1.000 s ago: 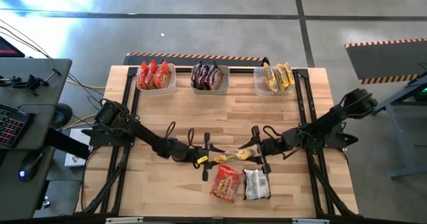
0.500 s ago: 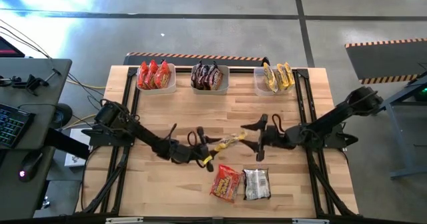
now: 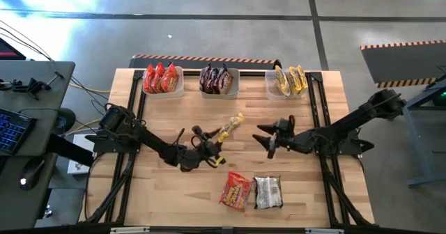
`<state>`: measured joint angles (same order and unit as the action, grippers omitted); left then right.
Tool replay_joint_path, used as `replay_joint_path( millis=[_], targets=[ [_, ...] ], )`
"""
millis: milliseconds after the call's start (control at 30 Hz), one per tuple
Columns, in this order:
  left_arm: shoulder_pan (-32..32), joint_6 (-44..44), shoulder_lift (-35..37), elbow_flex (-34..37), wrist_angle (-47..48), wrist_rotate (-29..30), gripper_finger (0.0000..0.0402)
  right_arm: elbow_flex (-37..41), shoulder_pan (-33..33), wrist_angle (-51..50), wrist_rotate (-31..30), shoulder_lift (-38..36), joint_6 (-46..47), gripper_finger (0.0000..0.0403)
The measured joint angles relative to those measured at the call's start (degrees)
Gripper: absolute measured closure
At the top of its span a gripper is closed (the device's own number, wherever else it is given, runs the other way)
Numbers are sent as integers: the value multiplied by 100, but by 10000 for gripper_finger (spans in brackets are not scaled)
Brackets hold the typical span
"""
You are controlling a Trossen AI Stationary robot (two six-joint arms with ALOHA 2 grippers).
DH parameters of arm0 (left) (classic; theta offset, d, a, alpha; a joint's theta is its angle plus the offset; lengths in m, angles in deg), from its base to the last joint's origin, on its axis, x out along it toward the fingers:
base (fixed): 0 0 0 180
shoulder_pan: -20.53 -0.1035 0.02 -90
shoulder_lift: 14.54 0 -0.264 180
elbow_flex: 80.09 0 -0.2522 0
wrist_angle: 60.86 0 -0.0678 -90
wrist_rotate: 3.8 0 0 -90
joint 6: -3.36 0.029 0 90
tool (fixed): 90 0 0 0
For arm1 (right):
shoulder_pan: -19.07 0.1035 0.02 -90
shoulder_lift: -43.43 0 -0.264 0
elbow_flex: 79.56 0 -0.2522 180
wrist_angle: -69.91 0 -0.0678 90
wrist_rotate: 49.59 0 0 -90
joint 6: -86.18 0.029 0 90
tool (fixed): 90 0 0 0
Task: Sort Maruchan noodles
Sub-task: Put the yellow noodle pack into the transparent bin
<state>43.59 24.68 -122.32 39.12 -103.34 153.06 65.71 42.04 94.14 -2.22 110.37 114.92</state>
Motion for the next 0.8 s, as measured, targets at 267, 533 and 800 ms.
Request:
replay_joint_path(
  millis=[267, 533, 800],
  targets=[
    [-349, 150, -116, -7, 102, 388, 291, 0, -561, -572, 234, 393, 1973, 157],
    [-630, 1099, -768, -548, 117, 1392, 291, -105, -1161, 577, 586, 876, 2479, 157],
    [-737, 2608, -1735, -1853, 107, 1979, 291, -1007, -1612, 461, 1232, 1487, 2563, 157]
  ],
)
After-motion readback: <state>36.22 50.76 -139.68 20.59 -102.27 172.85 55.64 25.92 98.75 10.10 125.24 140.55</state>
